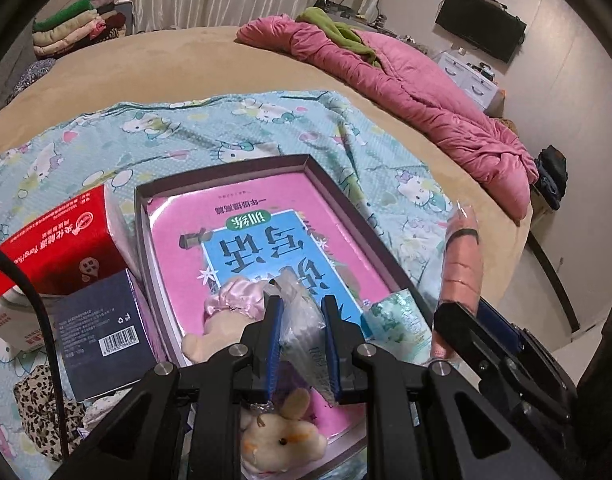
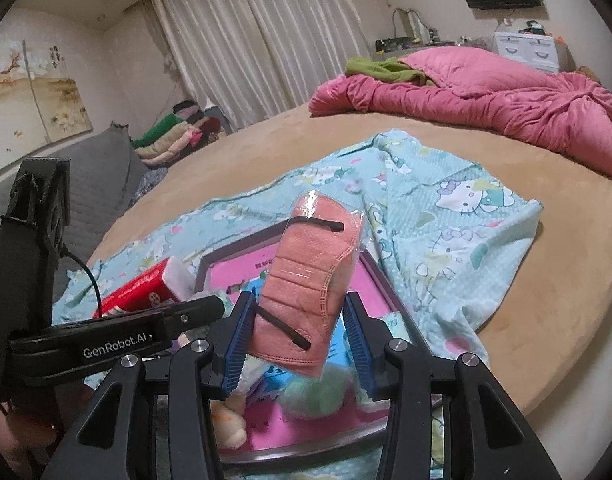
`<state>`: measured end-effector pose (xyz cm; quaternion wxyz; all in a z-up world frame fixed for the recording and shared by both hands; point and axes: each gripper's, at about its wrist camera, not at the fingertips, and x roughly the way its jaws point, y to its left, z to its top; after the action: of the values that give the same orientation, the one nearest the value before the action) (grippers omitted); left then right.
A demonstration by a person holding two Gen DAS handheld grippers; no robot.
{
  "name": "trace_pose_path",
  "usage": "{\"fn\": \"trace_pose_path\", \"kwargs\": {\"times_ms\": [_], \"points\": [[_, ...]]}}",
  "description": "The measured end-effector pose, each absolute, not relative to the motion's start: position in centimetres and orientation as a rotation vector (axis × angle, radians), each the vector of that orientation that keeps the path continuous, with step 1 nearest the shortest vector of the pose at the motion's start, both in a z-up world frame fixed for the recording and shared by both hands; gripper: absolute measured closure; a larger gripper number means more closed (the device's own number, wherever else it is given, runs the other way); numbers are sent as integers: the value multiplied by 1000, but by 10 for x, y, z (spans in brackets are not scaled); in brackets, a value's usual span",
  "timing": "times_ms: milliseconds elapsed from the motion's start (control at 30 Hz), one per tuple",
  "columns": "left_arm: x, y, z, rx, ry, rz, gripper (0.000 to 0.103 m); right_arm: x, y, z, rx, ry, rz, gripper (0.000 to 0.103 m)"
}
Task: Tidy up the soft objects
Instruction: 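Carry the clear packet with the left tool while the right tool carries the pink item to the tray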
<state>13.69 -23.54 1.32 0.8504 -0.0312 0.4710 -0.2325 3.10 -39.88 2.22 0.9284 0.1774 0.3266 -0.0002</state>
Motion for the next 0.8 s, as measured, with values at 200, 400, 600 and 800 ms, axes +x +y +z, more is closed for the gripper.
{"fn": "trace_pose_path", "kwargs": {"times_ms": [200,400,600,800], "points": [[135,-237,5,-28,997,-484,83,38,-396,14,348,699,1,56],[136,-237,0,4,1005,-477,83,43,-391,9,330,721,4,56],[137,-235,-6,26,1019,-472,83,47,-386,4,309,744,11,56],[137,-231,-9,21,1038,-481,83,50,-384,-1,288,759,5,56]]}}
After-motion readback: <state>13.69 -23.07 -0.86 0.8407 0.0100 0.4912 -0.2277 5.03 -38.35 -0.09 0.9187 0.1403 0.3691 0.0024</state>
